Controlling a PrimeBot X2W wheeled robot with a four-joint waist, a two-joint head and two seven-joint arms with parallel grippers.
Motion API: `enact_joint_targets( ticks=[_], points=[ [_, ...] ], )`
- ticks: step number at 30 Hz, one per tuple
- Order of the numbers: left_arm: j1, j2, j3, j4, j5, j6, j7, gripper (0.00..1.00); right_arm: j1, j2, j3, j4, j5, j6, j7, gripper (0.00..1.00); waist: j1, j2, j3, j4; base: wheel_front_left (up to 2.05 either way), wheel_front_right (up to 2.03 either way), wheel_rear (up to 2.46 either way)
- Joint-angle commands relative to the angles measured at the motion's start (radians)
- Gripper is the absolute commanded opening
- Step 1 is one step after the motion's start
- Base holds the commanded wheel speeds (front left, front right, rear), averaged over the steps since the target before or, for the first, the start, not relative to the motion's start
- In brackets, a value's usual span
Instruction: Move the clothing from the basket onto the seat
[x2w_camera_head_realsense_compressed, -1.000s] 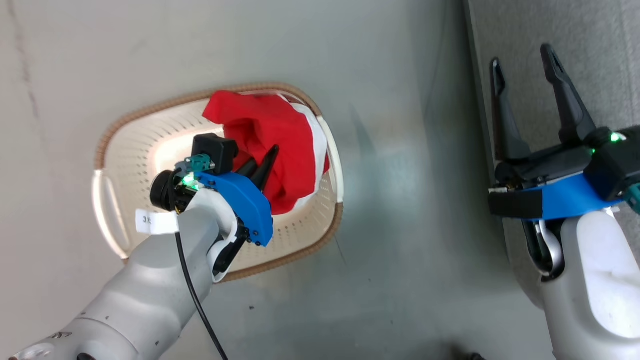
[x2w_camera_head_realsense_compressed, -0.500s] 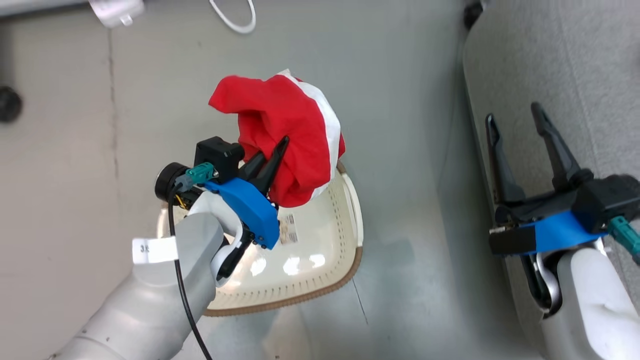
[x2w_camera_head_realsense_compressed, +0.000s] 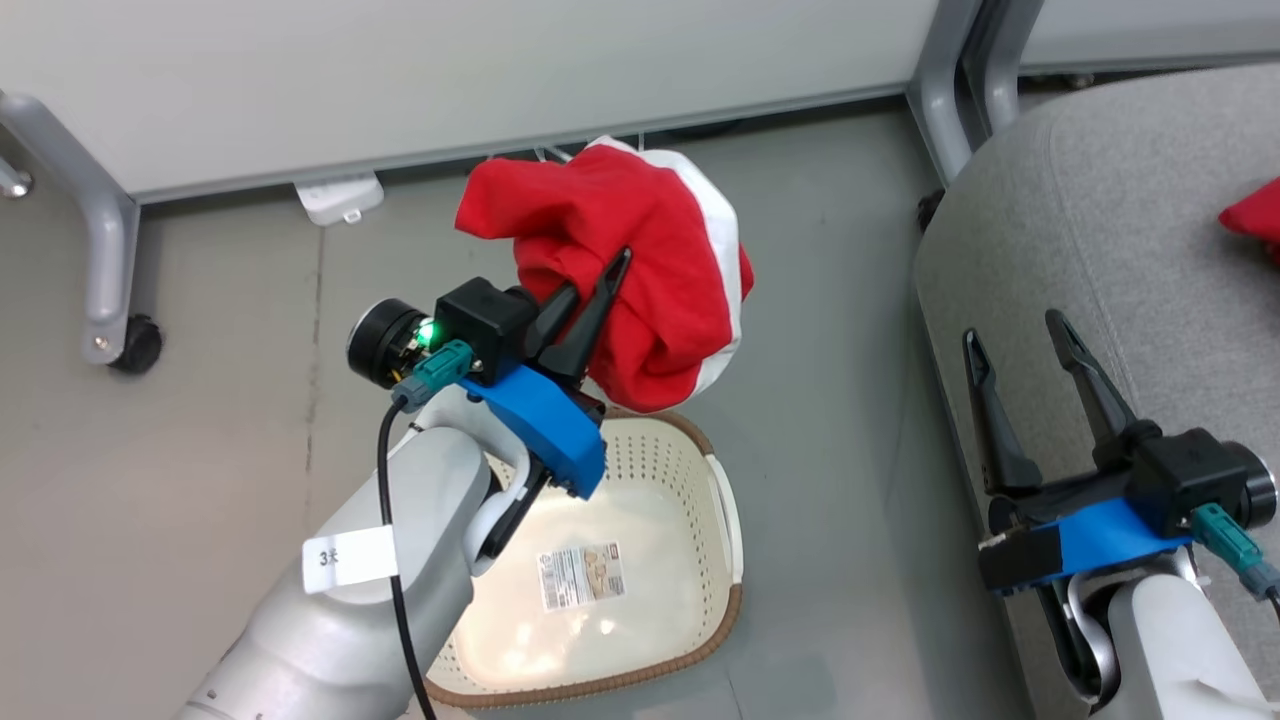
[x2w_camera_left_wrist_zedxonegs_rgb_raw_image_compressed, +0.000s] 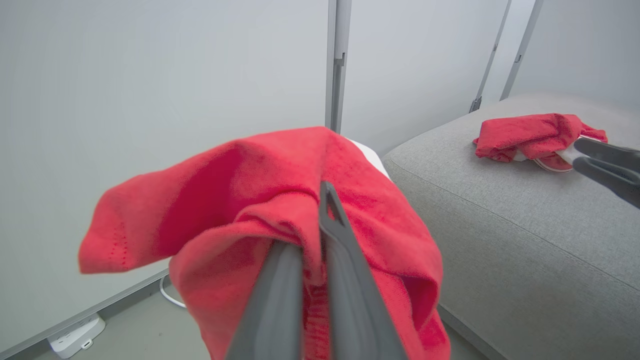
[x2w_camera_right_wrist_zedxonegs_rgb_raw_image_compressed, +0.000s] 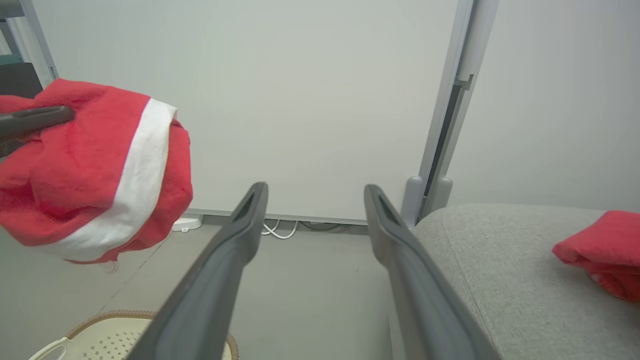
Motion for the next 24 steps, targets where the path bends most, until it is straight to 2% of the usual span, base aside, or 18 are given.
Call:
enact_joint_targets(
  ticks=[1,13,24],
  points=[
    [0.010,-0.009,0.012,-0.011,0.018,0.002,-0.005,0.00,0.025,-0.006,-0.002,0.004,0.002,0.000,-0.003,1.00,0.0002,-0.0001,-0.044,0.011,0.00,0.00,0.00],
    [0.009,-0.050,-0.001,-0.032,0.065,-0.001,-0.005,0.00,0.107,0.005,-0.009,0.013,0.008,0.000,-0.003,1.00,0.0002,-0.0001,-0.153,0.023,0.00,0.00,0.00],
    [0.011,-0.052,-0.024,-0.033,0.056,-0.001,-0.005,0.00,0.116,0.010,-0.005,0.001,0.008,0.000,-0.003,1.00,0.0002,-0.0001,-0.168,0.024,0.00,0.00,0.00]
  ],
)
